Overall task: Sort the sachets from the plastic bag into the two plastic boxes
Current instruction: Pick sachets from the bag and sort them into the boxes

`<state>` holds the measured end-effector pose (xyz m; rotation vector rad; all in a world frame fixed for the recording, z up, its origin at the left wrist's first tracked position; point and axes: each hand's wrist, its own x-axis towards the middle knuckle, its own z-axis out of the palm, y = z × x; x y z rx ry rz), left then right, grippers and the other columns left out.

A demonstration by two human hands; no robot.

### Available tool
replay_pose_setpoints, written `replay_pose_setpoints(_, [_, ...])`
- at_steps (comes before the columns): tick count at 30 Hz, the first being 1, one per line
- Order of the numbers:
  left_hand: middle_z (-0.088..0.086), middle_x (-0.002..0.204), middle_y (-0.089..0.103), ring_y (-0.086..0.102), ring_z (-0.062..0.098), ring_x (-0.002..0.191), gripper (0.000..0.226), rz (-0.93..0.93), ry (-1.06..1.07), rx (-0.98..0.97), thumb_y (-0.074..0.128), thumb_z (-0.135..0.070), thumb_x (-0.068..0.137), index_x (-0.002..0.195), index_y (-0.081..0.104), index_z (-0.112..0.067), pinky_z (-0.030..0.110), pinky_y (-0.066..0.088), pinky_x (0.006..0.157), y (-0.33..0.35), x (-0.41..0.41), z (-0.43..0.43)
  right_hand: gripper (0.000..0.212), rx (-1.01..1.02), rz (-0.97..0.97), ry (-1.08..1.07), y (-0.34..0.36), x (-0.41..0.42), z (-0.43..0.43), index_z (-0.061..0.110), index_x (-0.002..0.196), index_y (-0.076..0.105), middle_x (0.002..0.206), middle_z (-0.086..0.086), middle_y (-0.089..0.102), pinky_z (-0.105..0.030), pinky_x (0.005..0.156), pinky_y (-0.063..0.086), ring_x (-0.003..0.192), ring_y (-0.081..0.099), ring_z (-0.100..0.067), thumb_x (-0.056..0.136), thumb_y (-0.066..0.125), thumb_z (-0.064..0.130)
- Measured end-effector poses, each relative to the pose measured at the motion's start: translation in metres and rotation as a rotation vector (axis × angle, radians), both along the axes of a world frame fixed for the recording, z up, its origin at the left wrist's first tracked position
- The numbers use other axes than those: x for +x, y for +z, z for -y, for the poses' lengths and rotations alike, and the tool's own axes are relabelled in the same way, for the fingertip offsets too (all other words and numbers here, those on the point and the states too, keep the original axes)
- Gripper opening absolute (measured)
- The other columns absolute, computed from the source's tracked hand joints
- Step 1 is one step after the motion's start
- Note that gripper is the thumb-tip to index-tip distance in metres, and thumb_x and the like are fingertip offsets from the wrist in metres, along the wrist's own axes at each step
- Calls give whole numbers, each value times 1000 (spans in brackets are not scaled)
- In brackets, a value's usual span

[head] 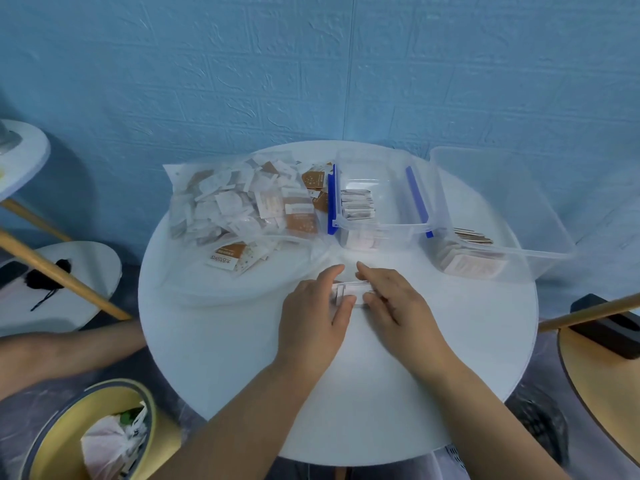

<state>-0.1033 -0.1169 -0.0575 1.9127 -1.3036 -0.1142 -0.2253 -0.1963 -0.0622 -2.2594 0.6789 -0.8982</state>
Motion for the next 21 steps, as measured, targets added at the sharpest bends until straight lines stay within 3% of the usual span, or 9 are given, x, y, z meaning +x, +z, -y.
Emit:
replay_pose_setpoints(4, [6,100,67,60,26,94,44,91,-15,35,46,-32,83,121,57,-14,35,43,81,0,-2,-2,47,49,-68,-18,-1,1,0,34,132,32,115,22,50,-1,91,27,102,44,1,92,42,13])
replay_pose_setpoints(9, [4,115,62,54,25,106,31,118,-70,39,50,-16,91,122,53,-13,29,31,86,1,-7,2,50,23,-153,-20,-1,4,-5,36,135,18,111,13,46,1,89,20,100,35,-5,92,37,17])
replay_pose_setpoints(14, [6,102,64,56,25,97,31,42,34,41,59,-24,87,114,55,-9,34,41,83,0,-2,1,40,59,-158,-74,9,5,-6,24,127,52,83,26,43,0,74,30,79,44,5,91,53,8])
replay_pose_setpoints(16, [4,102,63,53,23,99,30,-10,58,60,61,-26,87,112,56,-10,32,39,83,1,0,1,35,63,-148,-81,11,5,-7,22,121,57,78,25,44,-2,71,32,79,46,7,89,57,9])
replay_pose_setpoints(21, [7,98,64,53,28,95,25,147,30,99,59,-26,88,105,58,-8,34,37,76,-2,1,2,25,109,-111,-74,18,4,-8,18,111,60,74,27,51,-3,68,36,73,52,9,88,59,7])
